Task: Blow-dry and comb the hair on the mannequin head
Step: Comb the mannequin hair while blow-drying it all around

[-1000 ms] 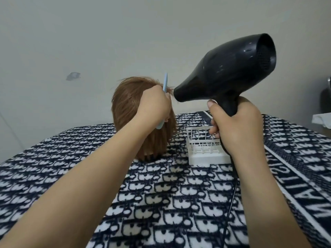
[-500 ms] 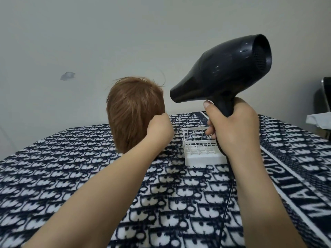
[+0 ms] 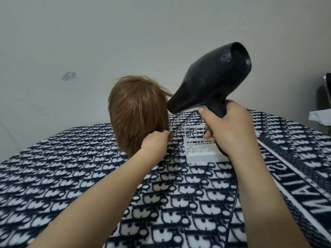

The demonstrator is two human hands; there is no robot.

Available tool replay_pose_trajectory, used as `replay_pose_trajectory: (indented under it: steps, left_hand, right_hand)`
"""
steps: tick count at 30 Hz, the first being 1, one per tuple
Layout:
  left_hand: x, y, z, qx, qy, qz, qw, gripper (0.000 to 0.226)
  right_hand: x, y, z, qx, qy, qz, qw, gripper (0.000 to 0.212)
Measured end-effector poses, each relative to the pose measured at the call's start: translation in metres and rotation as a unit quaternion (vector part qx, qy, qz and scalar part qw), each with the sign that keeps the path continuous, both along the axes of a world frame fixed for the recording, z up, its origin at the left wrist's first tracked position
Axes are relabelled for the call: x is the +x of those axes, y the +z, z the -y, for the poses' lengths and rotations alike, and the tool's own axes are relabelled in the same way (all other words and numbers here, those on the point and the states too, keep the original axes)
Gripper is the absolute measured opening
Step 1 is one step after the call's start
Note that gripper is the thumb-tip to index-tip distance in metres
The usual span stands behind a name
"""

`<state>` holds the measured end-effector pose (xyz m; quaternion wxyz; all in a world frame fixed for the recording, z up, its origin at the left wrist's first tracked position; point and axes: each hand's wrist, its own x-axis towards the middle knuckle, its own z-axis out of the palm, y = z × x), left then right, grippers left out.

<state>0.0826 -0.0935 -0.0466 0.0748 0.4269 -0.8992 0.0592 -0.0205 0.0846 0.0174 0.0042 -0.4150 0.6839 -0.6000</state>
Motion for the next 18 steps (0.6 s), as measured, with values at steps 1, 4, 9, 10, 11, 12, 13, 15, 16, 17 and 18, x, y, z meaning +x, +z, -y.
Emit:
replay_pose_trajectory:
  steps: [1,4,9,10,11,12,13,15,16,17,18]
  left_hand:
    - [0.002,-0.001,-0.001,0.003,-0.003,0.009,1.000,0.030]
    - [0.007,-0.009,0.000,0.005,-0.005,0.023,1.000,0.037]
    - [0.011,-0.021,0.000,0.028,-0.011,0.061,0.998,0.042]
    - [0.012,-0.023,-0.001,0.033,-0.010,0.061,0.998,0.045]
    - [0.014,-0.025,-0.002,0.035,-0.010,0.057,0.998,0.048]
    - [0.015,-0.027,-0.004,0.038,-0.009,0.056,0.998,0.052]
    - [0.016,-0.027,-0.006,0.041,-0.007,0.058,0.997,0.056]
    - [0.017,-0.027,-0.011,0.030,-0.004,0.069,0.997,0.057]
    - [0.017,-0.025,-0.014,0.017,-0.003,0.072,0.997,0.054]
    - [0.018,-0.024,-0.018,0.004,-0.003,0.072,0.997,0.048]
    - [0.020,-0.021,-0.022,-0.006,-0.004,0.068,0.998,0.041]
  right_hand:
    - [0.000,-0.001,0.001,0.014,0.000,-0.004,1.000,0.023]
    - [0.000,-0.004,0.003,0.052,-0.002,-0.015,0.999,0.025]
    - [0.000,-0.009,0.008,0.080,0.005,-0.025,0.996,0.027]
    - [0.000,-0.009,0.009,0.082,0.007,-0.027,0.996,0.027]
    - [0.000,-0.010,0.010,0.081,0.009,-0.026,0.996,0.027]
    - [0.000,-0.011,0.011,0.080,0.011,-0.026,0.996,0.026]
    - [0.000,-0.011,0.011,0.079,0.013,-0.026,0.996,0.026]
    - [-0.001,-0.012,0.011,0.080,0.017,-0.024,0.996,0.026]
    - [-0.001,-0.012,0.011,0.082,0.020,-0.023,0.996,0.026]
    - [-0.001,-0.012,0.012,0.084,0.023,-0.021,0.996,0.027]
    - [-0.001,-0.013,0.012,0.087,0.025,-0.020,0.996,0.027]
